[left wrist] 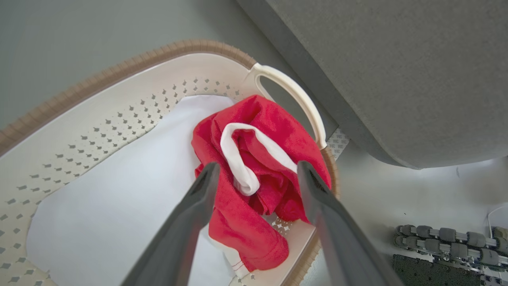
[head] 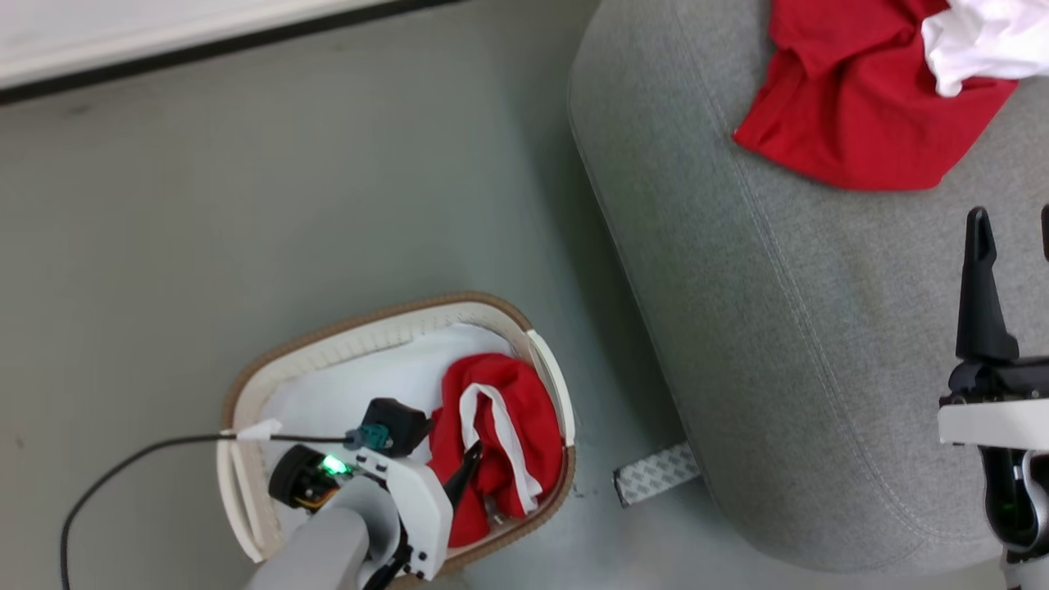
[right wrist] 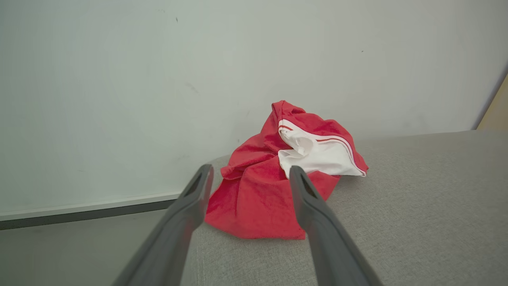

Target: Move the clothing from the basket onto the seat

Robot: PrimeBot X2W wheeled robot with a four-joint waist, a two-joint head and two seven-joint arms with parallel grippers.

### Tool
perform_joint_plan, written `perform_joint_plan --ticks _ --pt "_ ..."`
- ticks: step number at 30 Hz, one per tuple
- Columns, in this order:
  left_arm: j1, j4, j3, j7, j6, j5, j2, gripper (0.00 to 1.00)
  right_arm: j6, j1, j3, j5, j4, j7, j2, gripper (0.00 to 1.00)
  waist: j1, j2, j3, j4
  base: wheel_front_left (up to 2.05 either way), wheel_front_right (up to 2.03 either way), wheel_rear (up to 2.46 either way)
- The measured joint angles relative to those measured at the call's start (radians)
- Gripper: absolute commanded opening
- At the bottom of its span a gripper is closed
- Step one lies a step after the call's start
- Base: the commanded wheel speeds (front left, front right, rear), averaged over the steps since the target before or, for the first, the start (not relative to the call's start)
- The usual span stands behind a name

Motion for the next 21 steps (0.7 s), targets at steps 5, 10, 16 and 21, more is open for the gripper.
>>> perform_joint_plan --ticks 5,10,16,21 --pt "-0.061 0.032 -0.121 0.038 0.000 -0.096 0.032 1.00 0.000 -0.040 -0.014 0.000 -0.032 0.000 0.009 1.00 0.0000 0.0000 0.075 -0.022 0.00 0.00 0.00" --pt "-0.113 0.058 -0.193 0.101 0.000 -0.221 0.051 1.00 0.000 -0.074 -0.051 0.004 -0.084 0.000 0.037 1.00 0.0000 0.0000 0.155 -0.039 0.00 0.00 0.00" --pt "-0.180 0.051 -0.298 0.175 0.000 -0.329 0.089 1.00 0.000 -0.118 -0.085 0.015 -0.164 0.000 0.073 1.00 0.0000 0.0000 0.246 -0.052 0.00 0.00 0.00" --pt "-0.218 0.017 -0.399 0.227 0.000 -0.414 0.128 1.00 0.000 -0.135 -0.091 0.016 -0.197 0.000 0.093 1.00 -0.0001 0.0000 0.301 -0.067 0.00 0.00 0.00"
